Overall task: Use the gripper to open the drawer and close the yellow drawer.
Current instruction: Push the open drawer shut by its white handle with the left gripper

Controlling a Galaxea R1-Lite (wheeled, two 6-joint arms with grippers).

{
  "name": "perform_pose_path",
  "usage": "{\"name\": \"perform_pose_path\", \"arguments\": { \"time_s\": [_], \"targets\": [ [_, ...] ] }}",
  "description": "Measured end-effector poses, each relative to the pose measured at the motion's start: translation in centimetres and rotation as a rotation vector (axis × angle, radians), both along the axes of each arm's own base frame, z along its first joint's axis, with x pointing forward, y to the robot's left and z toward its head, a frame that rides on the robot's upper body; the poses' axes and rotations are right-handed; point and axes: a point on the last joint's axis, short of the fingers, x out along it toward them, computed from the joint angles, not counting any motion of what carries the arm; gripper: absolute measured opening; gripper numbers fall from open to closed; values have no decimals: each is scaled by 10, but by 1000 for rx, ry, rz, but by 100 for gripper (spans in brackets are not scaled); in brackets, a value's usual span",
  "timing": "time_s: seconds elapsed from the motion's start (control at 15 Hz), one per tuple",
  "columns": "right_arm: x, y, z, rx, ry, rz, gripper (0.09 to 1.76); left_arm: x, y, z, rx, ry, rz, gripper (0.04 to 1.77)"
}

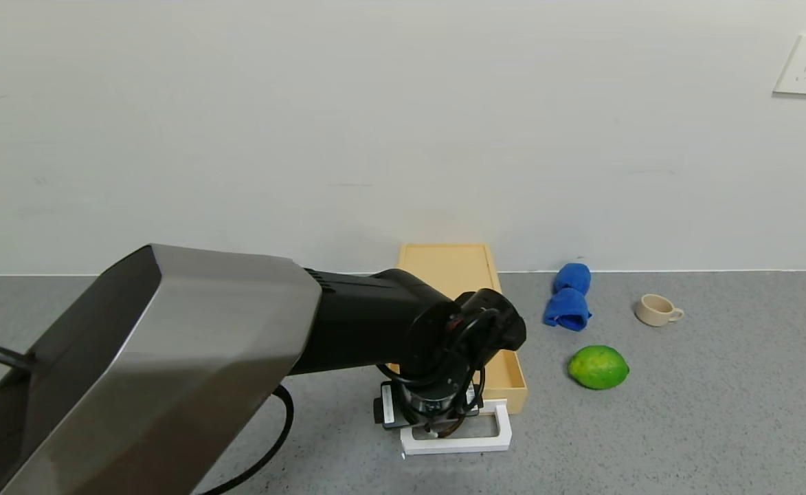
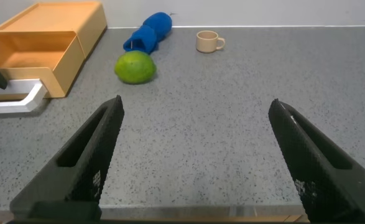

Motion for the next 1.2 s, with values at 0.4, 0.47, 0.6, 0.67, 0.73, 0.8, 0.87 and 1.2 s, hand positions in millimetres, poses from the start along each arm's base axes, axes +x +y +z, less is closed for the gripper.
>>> {"name": "perform_pose_path", "arguments": {
  "time_s": [0.4, 0.47, 0.6, 0.67, 0.73, 0.8, 0.87, 1.2],
  "targets": [
    [0, 0, 0, 0, 0, 0, 171, 8, 3, 4, 2, -16, 1, 172],
    [0, 0, 0, 0, 0, 0, 171, 9, 2, 3, 8, -20, -5, 172],
    [0, 0, 0, 0, 0, 0, 171, 12, 2, 2, 12, -22, -6, 172],
    [0, 0, 0, 0, 0, 0, 171, 13, 2, 2, 13, -23, -8, 172],
    [0, 0, 0, 0, 0, 0, 171, 16, 2, 2, 11, -30, -9, 172],
    [0, 0, 0, 0, 0, 0, 171, 17, 2, 1, 14, -28, -11, 172],
    [0, 0, 0, 0, 0, 0, 171, 19, 3, 0, 18, -29, -14, 172],
    [0, 0, 0, 0, 0, 0, 171, 29, 7, 0, 43, -51, -24, 172]
  ]
}}
